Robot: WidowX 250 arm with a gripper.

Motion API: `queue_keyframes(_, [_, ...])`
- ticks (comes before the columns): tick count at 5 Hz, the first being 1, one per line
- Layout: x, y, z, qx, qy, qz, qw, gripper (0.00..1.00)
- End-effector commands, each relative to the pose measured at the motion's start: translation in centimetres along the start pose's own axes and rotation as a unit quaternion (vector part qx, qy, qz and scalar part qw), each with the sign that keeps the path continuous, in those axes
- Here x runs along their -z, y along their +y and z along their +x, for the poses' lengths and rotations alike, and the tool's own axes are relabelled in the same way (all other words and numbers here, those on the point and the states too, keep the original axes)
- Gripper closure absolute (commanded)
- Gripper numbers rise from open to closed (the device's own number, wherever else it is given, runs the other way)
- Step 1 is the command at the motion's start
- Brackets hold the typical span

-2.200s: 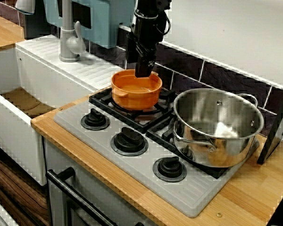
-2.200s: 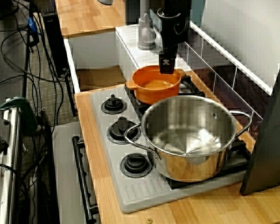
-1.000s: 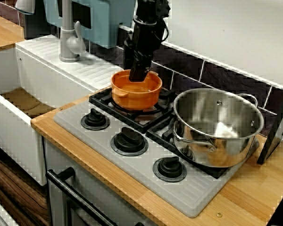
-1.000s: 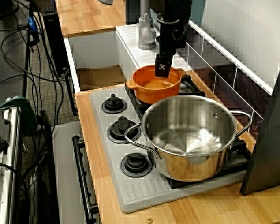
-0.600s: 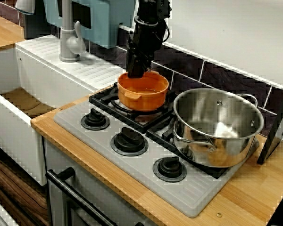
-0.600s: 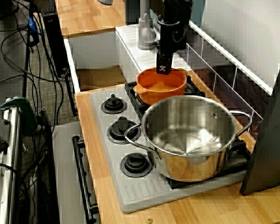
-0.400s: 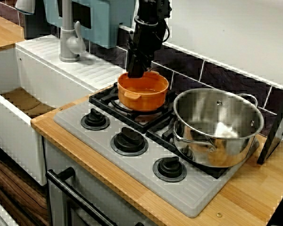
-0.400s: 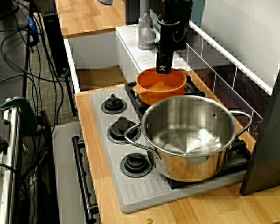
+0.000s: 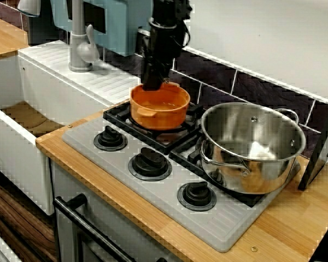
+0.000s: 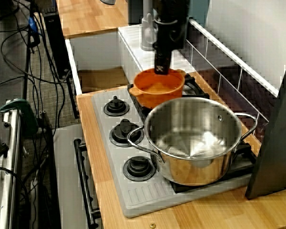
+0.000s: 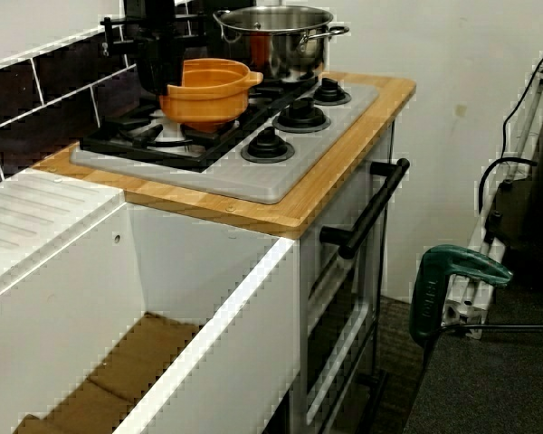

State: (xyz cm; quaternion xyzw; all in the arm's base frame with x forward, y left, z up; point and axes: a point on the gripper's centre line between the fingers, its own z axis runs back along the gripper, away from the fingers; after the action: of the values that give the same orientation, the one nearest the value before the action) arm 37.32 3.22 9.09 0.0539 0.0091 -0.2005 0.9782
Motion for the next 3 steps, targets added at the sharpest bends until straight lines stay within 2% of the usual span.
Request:
queue_keyframes(1, [-5.36,0.85,-1.94,-0.008,-0.073,0.014,0.9972,1.0])
queue_keyframes(2, [-5.48,0.64,-2.08,-0.004,-0.077,0.013,0.9969,1.0])
queue_keyframes(3, [-5.85,0.65,-2.33,-0.001,-0.094,0.01,0.9955,1.0])
